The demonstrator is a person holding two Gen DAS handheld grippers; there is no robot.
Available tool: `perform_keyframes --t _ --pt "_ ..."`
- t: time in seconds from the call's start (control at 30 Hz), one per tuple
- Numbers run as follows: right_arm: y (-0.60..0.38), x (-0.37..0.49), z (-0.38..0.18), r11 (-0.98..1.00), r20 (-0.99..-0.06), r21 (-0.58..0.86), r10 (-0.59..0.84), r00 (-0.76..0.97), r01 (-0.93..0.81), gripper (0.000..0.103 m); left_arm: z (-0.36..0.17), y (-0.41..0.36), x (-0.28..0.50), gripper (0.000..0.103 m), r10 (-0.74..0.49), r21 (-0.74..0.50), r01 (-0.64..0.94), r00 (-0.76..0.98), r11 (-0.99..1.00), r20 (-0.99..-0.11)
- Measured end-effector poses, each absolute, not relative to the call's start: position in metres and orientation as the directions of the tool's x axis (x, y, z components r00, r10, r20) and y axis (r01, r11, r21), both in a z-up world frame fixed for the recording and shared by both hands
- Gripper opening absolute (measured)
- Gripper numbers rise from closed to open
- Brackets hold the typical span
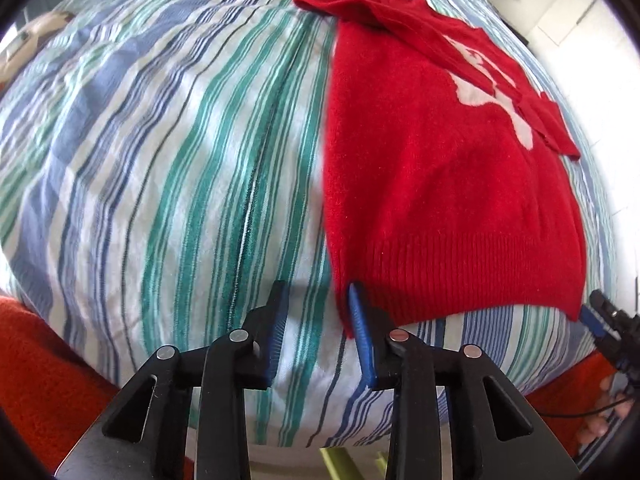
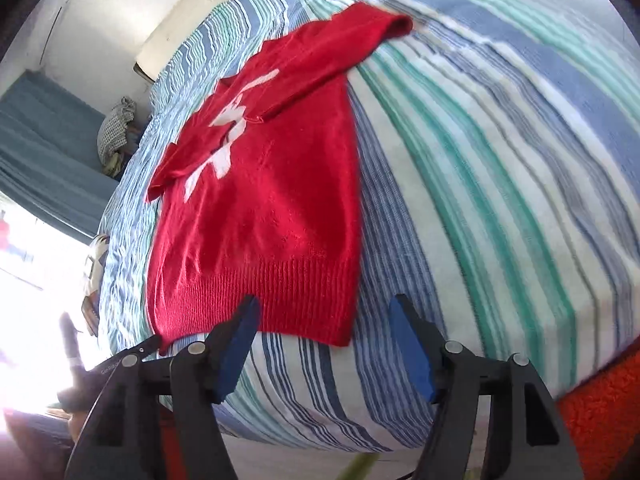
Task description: Fold small clothes
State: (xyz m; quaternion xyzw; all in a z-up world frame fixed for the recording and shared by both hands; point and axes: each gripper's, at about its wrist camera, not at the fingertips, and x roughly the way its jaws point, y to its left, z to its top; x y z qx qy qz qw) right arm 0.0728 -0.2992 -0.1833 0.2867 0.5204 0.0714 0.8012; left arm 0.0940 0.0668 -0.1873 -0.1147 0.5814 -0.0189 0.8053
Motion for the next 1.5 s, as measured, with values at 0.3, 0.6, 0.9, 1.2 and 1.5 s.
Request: perform_keyframes --t 0.3,0.6,0.9,1.2,1.5 --pt "-0.298 0.071 -0.174 0.891 -0.860 0.417 0.324 0.395 0.178 0.004 -0.171 0.069 0.083 0.000 -0.144 -0.195 -0.118 0.347 0.974 -0.927" --pt "-0.298 0.074 -0.200 0.914 -0.903 0.348 0.268 0.336 0.208 0.004 -0.192 0.081 0.085 0.000 -0.097 -0.157 -0.175 0.307 0.972 -0.947" --pt "-0.302 0.068 -0.201 0.902 -0.884 0.379 0.287 0.369 0.206 0.004 -0.181 0.123 0.070 0.059 -0.394 -0.501 -0.209 0.401 0.840 -0.827" --pt "-0.300 0.069 -0.201 0.908 -0.880 0.376 0.288 0.377 0.183 0.004 -0.185 0.078 0.096 0.041 -0.397 -0.463 -0.109 0.367 0.880 -0.841" --pt "-0.290 0.066 -0.185 0.943 -0.904 0.293 0.219 0.367 0.158 0.004 -0.174 0.063 0.081 0.001 -0.201 -0.252 -0.099 0.362 0.963 -0.910"
